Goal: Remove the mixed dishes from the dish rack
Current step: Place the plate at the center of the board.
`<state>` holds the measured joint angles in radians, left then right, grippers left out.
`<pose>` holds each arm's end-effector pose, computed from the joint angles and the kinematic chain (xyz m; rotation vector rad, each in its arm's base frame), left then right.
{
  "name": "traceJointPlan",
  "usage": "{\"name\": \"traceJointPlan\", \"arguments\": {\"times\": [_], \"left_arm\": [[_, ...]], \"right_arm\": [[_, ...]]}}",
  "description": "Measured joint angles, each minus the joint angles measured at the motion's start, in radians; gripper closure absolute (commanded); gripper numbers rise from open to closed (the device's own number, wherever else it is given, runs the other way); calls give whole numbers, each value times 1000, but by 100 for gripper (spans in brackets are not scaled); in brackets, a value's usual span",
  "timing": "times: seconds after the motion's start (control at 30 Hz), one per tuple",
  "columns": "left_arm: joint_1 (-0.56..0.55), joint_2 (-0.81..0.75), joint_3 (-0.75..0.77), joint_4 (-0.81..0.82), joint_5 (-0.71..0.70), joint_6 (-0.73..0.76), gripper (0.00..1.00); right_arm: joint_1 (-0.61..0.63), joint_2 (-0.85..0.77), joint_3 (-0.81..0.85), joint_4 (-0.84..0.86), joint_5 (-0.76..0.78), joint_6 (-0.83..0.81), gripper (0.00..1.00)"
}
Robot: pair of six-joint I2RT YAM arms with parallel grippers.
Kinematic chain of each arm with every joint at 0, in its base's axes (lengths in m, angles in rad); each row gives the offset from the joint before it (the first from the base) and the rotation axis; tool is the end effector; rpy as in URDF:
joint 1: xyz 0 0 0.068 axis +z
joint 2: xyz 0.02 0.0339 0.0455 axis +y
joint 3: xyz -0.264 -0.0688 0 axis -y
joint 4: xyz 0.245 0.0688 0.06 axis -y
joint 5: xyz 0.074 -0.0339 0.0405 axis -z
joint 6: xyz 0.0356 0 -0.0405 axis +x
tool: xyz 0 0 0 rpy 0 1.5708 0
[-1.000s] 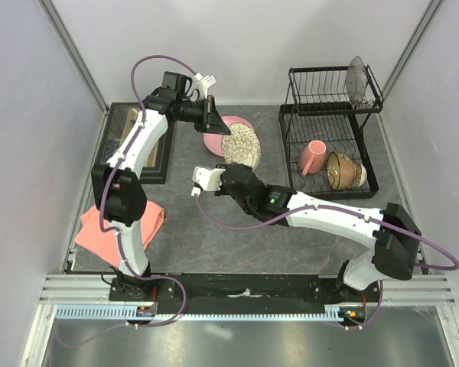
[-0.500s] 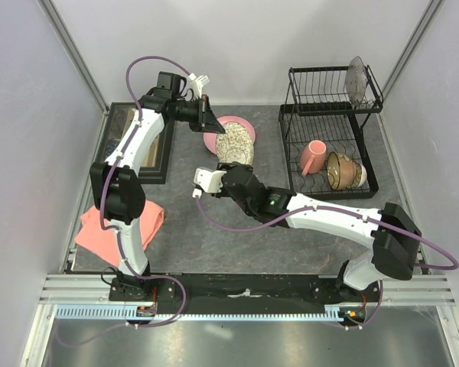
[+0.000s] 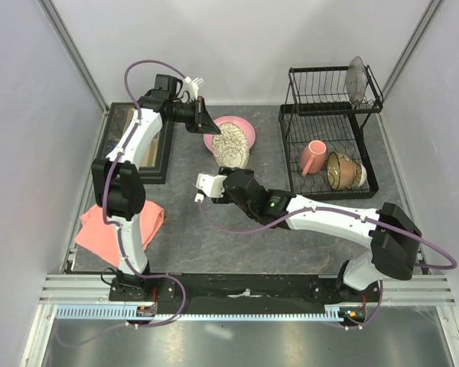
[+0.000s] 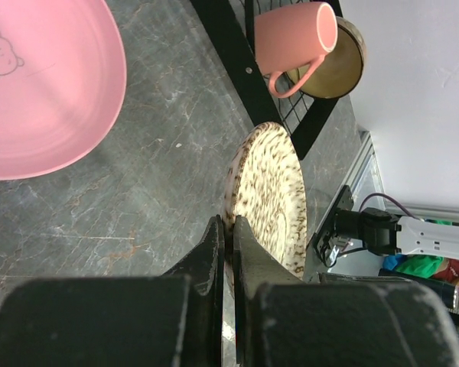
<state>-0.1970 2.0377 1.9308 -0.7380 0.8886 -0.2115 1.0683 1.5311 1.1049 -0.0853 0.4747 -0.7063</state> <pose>0.4387 -0.1157 0.3106 0.4025 2.3223 -1.2598 0.1826 0.2985 0.2789 -1.3797 1.4911 -0.2667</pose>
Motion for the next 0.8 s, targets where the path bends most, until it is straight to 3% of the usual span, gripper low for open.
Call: {"name": "traceJointPlan", "arguments": {"times": [0.8], "left_arm": [[56, 204, 120, 113, 7, -67, 98]], "right_arm": [[-22, -32, -51, -18, -64, 30, 26]]}}
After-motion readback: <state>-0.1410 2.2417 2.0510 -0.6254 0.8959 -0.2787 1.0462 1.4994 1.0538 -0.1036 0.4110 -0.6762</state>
